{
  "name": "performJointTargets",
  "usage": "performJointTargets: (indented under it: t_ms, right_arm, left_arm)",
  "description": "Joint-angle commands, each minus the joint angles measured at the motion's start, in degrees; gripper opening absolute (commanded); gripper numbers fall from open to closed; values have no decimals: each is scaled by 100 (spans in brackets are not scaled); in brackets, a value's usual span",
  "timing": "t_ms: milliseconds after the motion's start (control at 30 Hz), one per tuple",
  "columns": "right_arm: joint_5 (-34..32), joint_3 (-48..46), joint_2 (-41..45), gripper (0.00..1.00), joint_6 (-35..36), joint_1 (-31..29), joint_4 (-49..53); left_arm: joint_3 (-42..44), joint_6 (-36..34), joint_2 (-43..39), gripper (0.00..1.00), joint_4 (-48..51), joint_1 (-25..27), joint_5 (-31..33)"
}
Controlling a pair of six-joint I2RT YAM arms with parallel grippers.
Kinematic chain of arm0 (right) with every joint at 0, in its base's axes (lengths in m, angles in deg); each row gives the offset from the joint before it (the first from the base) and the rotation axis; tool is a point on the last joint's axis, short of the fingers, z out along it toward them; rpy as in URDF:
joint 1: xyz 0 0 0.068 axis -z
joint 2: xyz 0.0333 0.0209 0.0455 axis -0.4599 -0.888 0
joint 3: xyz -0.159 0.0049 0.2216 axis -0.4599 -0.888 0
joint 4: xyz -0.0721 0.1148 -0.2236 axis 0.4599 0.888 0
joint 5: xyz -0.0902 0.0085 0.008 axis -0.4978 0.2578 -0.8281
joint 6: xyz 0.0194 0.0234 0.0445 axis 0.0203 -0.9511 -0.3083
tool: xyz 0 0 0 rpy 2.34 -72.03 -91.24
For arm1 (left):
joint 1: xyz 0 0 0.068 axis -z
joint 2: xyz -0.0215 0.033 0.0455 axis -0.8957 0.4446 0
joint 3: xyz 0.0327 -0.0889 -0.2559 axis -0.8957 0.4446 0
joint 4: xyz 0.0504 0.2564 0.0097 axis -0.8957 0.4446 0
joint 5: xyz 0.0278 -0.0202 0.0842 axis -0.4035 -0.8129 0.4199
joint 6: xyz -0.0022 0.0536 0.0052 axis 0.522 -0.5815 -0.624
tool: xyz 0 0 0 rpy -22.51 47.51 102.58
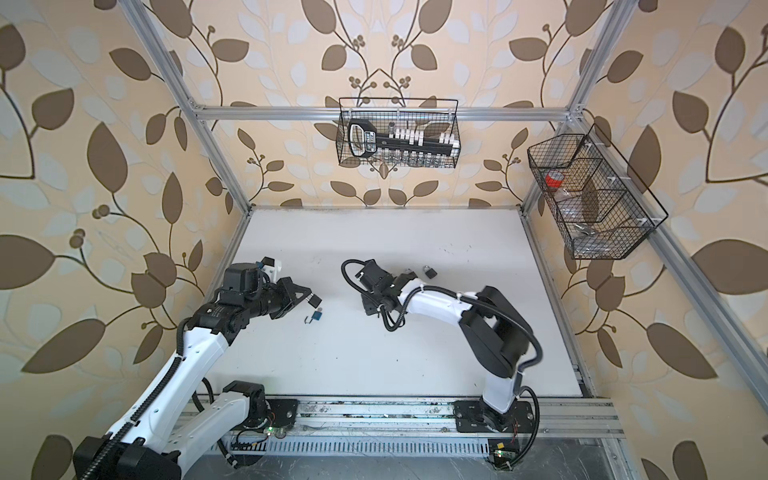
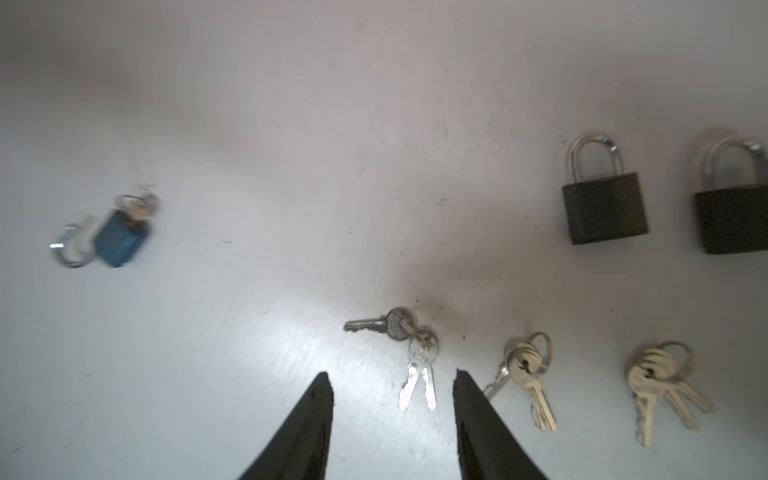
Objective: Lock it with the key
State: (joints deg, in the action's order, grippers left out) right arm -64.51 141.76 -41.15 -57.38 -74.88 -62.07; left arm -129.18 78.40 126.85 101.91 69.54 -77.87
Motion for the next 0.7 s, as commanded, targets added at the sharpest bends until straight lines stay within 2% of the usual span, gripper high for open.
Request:
performJointTargets:
  t_ms: [0, 67, 167, 267, 400, 500, 667]
  right_arm:
    - [474, -558, 1242, 50, 225, -27, -1094]
    - [670, -1053, 1938, 52, 303, -33, -1675]
    - [964, -1733, 2781, 62, 473, -26, -2474]
    - [1438, -1594, 3106, 65, 922, -45, -1935]
    - [1043, -1347, 3272, 64, 1287, -332, -1264]
    - [708, -1137, 3199, 64, 1322, -493, -874]
    - [953, -1026, 3067, 66, 1159, -512, -777]
  left_arm:
    - [-207, -76, -244, 0, -851, 39, -760]
    - [-199, 5, -337, 0, -1108, 210, -786]
    - [-229, 85, -407, 0, -1380, 714, -548]
    - [-375, 137, -289, 0, -1460, 1424, 6]
    - [-571, 434, 110, 0, -1692, 2157, 534]
    - [-742, 600, 428, 0, -1752, 2425, 701]
    - [-891, 618, 740, 0, -1840, 2645, 723]
